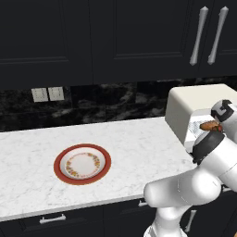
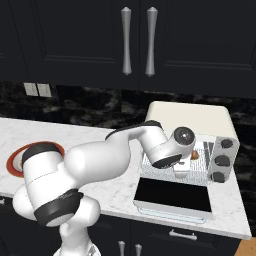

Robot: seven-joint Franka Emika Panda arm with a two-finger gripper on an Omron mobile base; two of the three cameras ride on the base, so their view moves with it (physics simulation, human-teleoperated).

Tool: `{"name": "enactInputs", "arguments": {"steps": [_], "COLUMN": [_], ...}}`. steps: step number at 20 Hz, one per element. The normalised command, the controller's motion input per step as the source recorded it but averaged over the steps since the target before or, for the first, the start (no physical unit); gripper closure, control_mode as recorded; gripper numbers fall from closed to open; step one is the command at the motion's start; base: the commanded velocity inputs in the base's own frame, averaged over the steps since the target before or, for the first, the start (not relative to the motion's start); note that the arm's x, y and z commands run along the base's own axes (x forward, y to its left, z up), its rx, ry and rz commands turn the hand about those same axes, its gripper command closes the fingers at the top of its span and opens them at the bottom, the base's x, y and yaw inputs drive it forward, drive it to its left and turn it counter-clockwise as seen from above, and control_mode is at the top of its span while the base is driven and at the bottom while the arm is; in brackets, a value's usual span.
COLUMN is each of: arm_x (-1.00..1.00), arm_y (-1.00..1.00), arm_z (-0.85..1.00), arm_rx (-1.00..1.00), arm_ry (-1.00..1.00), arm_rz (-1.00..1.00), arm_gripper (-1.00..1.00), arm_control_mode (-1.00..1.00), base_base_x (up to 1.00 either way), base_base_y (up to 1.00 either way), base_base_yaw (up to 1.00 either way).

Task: Pick up the kebab skewer and baguette bread, and place them inside the toaster oven. Close the toaster oven door and start by setting the timer.

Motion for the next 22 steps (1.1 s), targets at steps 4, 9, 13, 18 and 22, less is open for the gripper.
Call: {"name": "enactInputs", "arguments": {"steps": [4, 9, 13, 18, 22], "arm_x": [0.00, 0.00, 0.00, 0.00, 0.00], "arm_y": [0.00, 0.00, 0.00, 0.00, -0.03], "arm_z": [0.00, 0.00, 0.00, 0.00, 0.00], "arm_rx": [0.00, 0.00, 0.00, 0.00, 0.01], "arm_ry": [0.00, 0.00, 0.00, 0.00, 0.00], "arm_rz": [0.00, 0.00, 0.00, 0.00, 0.01], "arm_gripper": [1.00, -1.00, -1.00, -1.00, -1.00], "arm_control_mode": [-1.00, -1.00, -1.00, -1.00, -1.00], "base_base_x": [0.00, 0.00, 0.00, 0.00, 0.00], "base_base_y": [0.00, 0.00, 0.00, 0.00, 0.00], "base_base_yaw": [0.00, 0.00, 0.00, 0.00, 0.00]}}
